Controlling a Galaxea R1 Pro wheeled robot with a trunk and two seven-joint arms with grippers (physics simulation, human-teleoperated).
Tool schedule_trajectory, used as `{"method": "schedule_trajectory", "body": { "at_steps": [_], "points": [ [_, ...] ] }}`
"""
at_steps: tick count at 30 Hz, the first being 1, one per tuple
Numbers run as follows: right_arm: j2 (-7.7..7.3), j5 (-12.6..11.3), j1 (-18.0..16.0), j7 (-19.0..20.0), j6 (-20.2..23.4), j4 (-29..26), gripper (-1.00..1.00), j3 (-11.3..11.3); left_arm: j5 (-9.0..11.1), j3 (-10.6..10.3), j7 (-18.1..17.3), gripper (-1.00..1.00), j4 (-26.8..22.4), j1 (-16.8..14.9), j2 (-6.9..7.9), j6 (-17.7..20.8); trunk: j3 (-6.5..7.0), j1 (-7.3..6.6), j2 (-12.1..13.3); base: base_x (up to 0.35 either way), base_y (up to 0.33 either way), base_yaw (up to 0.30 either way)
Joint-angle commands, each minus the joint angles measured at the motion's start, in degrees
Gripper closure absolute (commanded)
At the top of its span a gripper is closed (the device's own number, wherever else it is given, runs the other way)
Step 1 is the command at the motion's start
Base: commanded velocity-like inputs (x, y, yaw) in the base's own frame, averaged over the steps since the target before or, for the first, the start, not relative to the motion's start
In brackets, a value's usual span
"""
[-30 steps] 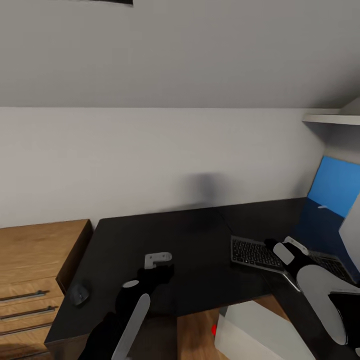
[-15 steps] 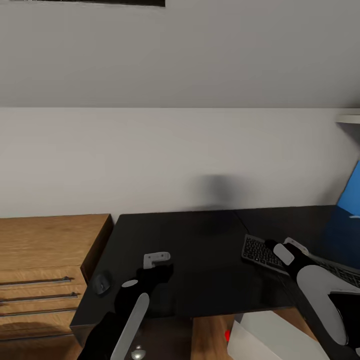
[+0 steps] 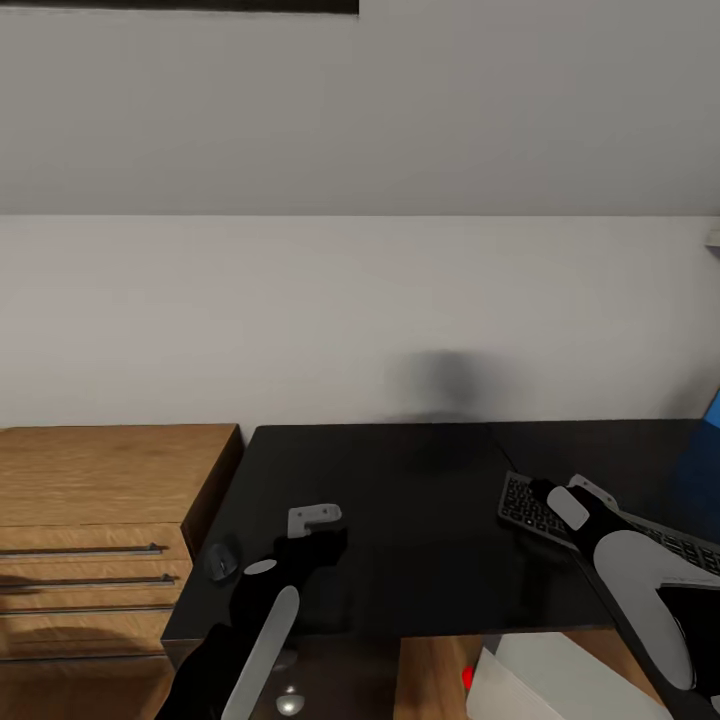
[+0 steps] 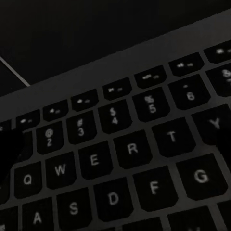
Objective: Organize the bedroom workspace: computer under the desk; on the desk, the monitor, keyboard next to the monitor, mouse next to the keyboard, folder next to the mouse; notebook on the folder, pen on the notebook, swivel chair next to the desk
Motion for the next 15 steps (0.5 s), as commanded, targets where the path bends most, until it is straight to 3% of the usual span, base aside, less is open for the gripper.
{"method": "schedule_trajectory", "body": {
  "at_steps": [1, 8, 15],
  "points": [
    [0.03, -1.0, 0.0, -0.2, 0.4, 1.4, -1.0, -0.6, 0.6, -0.1, 0.6, -1.0, -0.1, -0.1, -0.01, 0.1, -0.07, 0.0, 0.0, 0.0, 0.0, 0.003],
    [-0.01, -0.9, 0.1, -0.2, -1.4, 1.5, -1.0, -0.5, 0.7, -0.1, 0.6, -1.0, 0.0, -0.1, -0.04, 0.1, -0.07, 0.0, 0.0, 0.0, 0.0, 0.0],
    [-0.01, -0.9, 0.0, -0.3, -1.7, 1.3, -1.0, -0.6, 0.6, -0.2, 0.6, -1.0, 0.1, -0.1, -0.09, 0.1, 1.18, -1.53, 2.8, 0.0, 0.0, 0.0]
  ]
}}
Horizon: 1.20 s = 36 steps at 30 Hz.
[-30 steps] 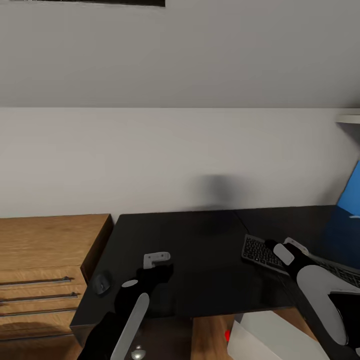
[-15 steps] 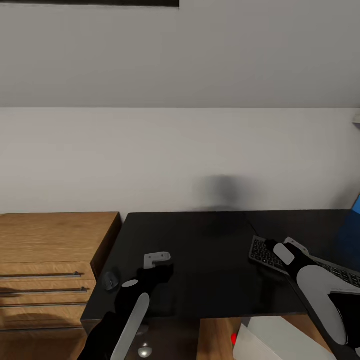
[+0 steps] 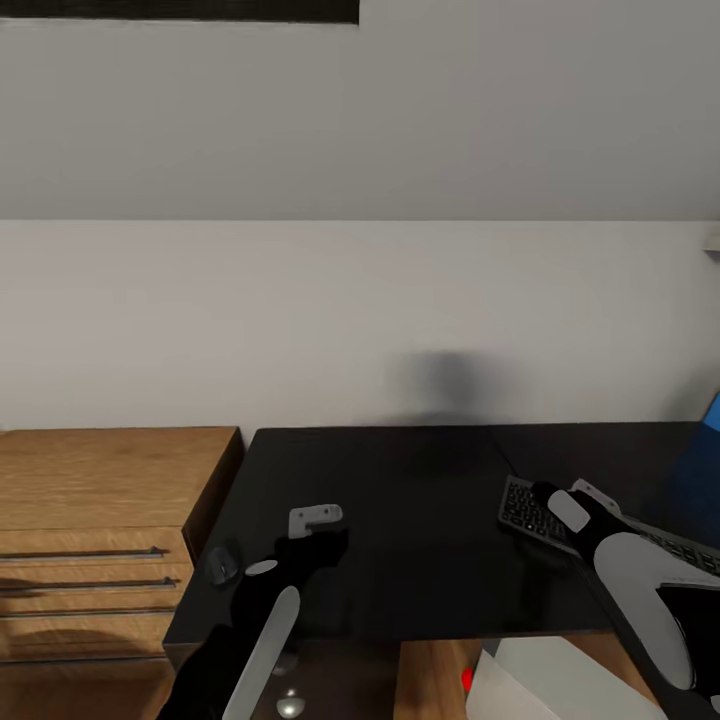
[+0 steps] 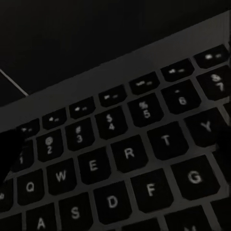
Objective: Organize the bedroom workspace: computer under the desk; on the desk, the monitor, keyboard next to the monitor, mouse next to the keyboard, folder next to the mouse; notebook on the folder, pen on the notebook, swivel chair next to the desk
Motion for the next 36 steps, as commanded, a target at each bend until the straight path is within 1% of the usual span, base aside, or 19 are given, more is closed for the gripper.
{"method": "schedule_trajectory", "body": {
  "at_steps": [1, 4, 8, 20, 36],
  "points": [
    [-0.01, 0.1, 0.0, -0.3, 0.4, -0.2, -1.0, 0.0, 0.6, -0.1, 0.6, -1.0, -0.1, 0.0, 0.02, 0.1, 0.12, -0.23, 0.4, 0.0, 0.0, 0.0],
    [-0.01, 0.1, 0.0, -0.3, 0.4, -0.2, -1.0, 0.0, 0.6, -0.1, 0.6, -1.0, -0.1, 0.0, 0.04, 0.1, 0.68, -0.89, 1.6, 0.0, 0.0, -0.032],
    [-0.01, 0.1, 0.0, -0.3, 0.3, -0.2, -1.0, 0.1, 0.6, -0.1, 0.5, -1.0, 0.0, 0.0, 0.04, 0.1, 1.57, -1.77, 3.2, 0.0, 0.0, -0.169],
    [-0.07, 0.1, 0.0, -0.3, 0.4, -0.1, -1.0, 0.0, 0.6, -0.1, 0.5, -1.0, 0.1, 0.0, 0.02, 0.1, 2.19, -1.77, 3.2, 0.0, 0.0, -0.212],
    [-0.38, 0.0, 0.0, -0.2, 0.5, 0.0, -1.0, 0.0, 0.6, 0.0, 0.5, -1.0, 0.1, 0.0, 0.05, 0.1, 2.86, -1.77, 3.2, 0.0, 0.0, -0.252]
  ]
}}
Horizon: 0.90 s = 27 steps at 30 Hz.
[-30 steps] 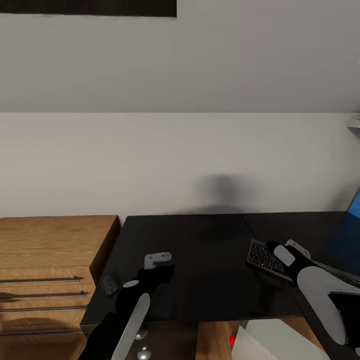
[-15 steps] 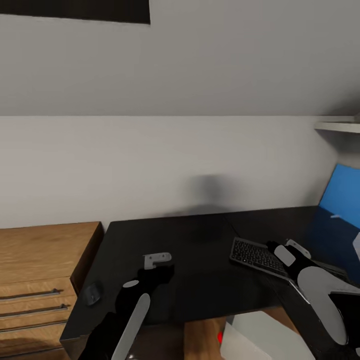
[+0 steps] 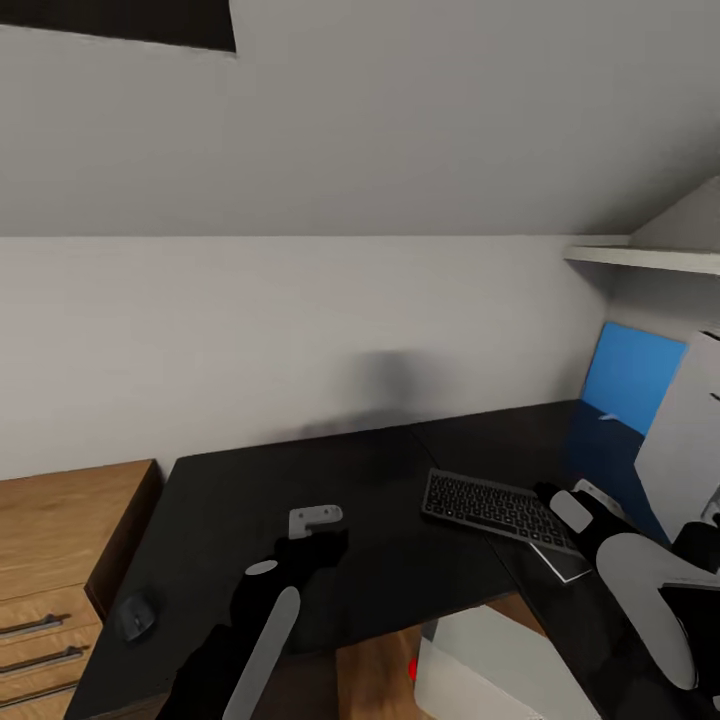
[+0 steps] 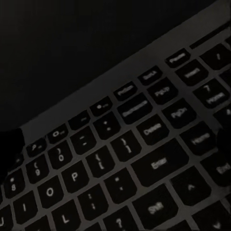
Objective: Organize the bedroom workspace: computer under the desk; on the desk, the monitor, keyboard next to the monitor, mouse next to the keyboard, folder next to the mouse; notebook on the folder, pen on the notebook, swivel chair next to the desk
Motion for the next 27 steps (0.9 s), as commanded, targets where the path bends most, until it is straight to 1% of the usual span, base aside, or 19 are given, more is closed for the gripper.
{"method": "schedule_trajectory", "body": {
  "at_steps": [1, 13, 27],
  "points": [
    [0.01, 0.0, 0.0, -0.3, 0.4, -0.1, -1.0, 0.0, 0.6, -0.1, 0.6, -1.0, -0.1, 0.0, 0.01, 0.1, -0.05, 0.0, 0.0, 0.0, 0.0, -0.129],
    [0.08, 0.0, 0.0, -0.3, 0.4, -0.1, -1.0, 0.0, 0.7, -0.1, 0.6, -1.0, -0.1, 0.0, 0.01, 0.1, -0.11, 0.0, 0.0, 0.0, 0.0, -0.04],
    [0.12, 0.0, 0.0, -0.3, 0.4, 0.0, -1.0, 0.0, 0.7, -0.1, 0.6, -1.0, -0.1, 0.0, 0.01, 0.1, -1.23, 0.0, 0.0, 0.0, 0.0, -0.001]
  ]
}}
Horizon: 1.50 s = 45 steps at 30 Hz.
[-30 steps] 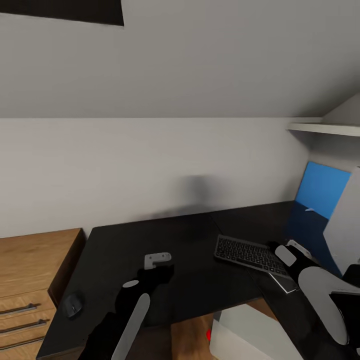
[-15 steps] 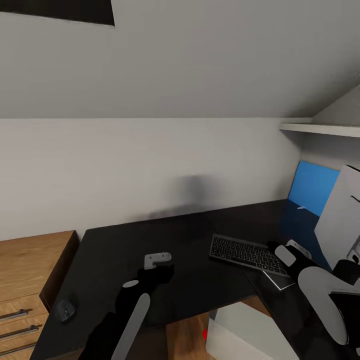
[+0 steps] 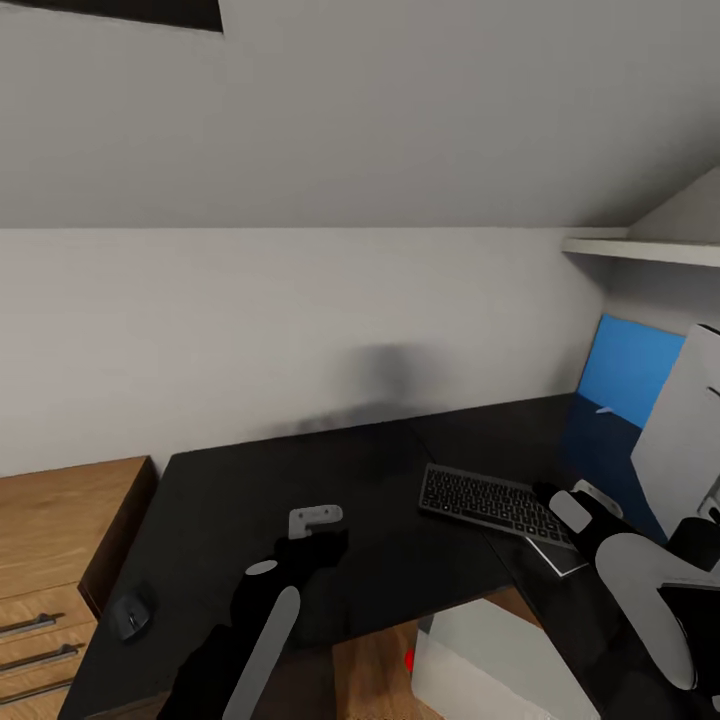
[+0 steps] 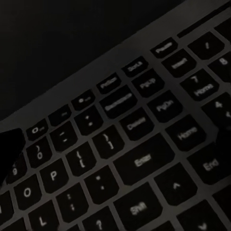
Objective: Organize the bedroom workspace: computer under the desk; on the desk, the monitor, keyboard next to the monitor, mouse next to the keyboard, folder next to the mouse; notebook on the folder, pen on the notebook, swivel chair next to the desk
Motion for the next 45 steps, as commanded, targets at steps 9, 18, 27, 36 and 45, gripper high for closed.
{"method": "schedule_trajectory", "body": {
  "at_steps": [9, 18, 27, 36, 45],
  "points": [
    [0.03, 0.1, 0.0, -0.3, 0.4, -0.2, -1.0, 0.0, 0.6, -0.1, 0.6, -1.0, -0.1, 0.0, 0.01, 0.1, -0.84, 0.0, 0.0, 0.0, 0.0, 0.0],
    [-0.03, 0.0, 0.0, -0.4, 0.4, -0.2, -1.0, 0.0, 0.6, -0.1, 0.6, -1.0, -0.1, 0.0, 0.01, 0.1, -1.61, 0.0, 0.0, 0.0, 0.0, 0.0],
    [0.02, 0.0, 0.0, -0.4, 0.4, -0.2, -1.0, 0.0, 0.5, -0.1, 0.6, -1.0, -0.1, 0.0, 0.01, 0.1, -2.36, 0.0, 0.0, 0.0, 0.0, 0.0],
    [0.0, 0.0, 0.0, -0.3, 0.4, -0.2, -1.0, 0.0, 0.4, -0.1, 0.6, -1.0, -0.1, 0.0, 0.01, 0.0, -2.5, 0.0, 0.0, 0.0, 0.0, 0.0],
    [0.04, 0.0, 0.0, -0.3, 0.4, -0.2, -1.0, 0.0, 0.4, -0.1, 0.6, -1.0, -0.1, 0.0, 0.01, 0.0, -2.57, 0.0, 0.0, 0.0, 0.0, 0.009]
  ]
}}
